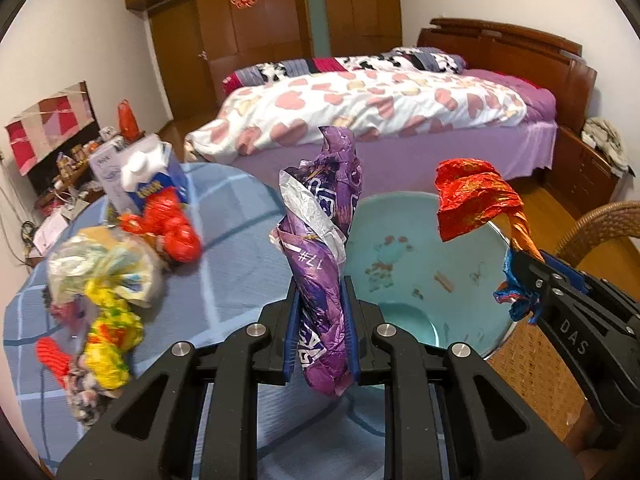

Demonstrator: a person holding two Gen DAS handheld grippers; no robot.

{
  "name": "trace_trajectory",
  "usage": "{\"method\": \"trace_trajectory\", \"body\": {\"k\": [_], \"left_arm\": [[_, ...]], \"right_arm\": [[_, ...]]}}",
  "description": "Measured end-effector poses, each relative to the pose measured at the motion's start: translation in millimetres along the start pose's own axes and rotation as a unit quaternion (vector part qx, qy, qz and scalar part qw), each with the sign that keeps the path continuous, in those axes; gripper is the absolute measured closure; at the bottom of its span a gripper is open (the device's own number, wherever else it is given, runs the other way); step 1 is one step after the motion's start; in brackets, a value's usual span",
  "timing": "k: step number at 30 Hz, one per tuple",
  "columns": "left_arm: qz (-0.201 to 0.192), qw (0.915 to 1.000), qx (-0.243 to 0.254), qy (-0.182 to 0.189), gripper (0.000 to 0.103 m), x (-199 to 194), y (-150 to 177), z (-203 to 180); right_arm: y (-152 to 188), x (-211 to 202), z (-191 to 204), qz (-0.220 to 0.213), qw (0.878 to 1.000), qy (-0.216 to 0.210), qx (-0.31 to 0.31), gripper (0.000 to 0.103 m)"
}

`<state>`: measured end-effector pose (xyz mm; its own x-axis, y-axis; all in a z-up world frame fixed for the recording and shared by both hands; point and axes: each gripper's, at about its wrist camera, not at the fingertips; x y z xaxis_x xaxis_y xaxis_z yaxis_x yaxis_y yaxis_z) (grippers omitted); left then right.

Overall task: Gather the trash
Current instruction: 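Carry both wrappers over the blue bucket and open both tools to drop them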

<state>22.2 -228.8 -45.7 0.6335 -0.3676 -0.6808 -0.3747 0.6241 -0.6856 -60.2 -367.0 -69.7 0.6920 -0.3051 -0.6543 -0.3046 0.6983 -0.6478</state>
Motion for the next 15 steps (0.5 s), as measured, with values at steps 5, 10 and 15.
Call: {"method": "trace_trajectory", "body": {"k": [5, 10, 15], "left_arm": [[0.019, 0.9995, 0.010, 0.023, 0.084, 20.2, -0.9, -15.2], [0.036, 0.9988, 0.015, 0.031, 0.083, 37.2, -0.2, -24.1], [0.044, 0.9983, 0.017, 0.034, 0.079, 47.7, -0.2, -27.0]], "right_arm": [[1.0, 15.2, -10.3, 0.015, 1.000, 0.020, 0.011, 0.082], [2.1, 26.1, -16.7, 0.022, 0.999, 0.029, 0.017, 0.082], [1.4, 35.3, -18.0, 0.028, 0.999, 0.023, 0.022, 0.082]]}}
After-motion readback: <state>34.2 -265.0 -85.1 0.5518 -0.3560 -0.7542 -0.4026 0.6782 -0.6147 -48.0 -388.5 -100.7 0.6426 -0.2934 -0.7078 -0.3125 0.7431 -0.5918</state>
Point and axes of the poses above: each gripper's, at about its wrist camera, not at the fingertips, and x roughly the way its jaws point, z to its left, y to its underside, and after that the axes turned 13 degrees about x, right-handed
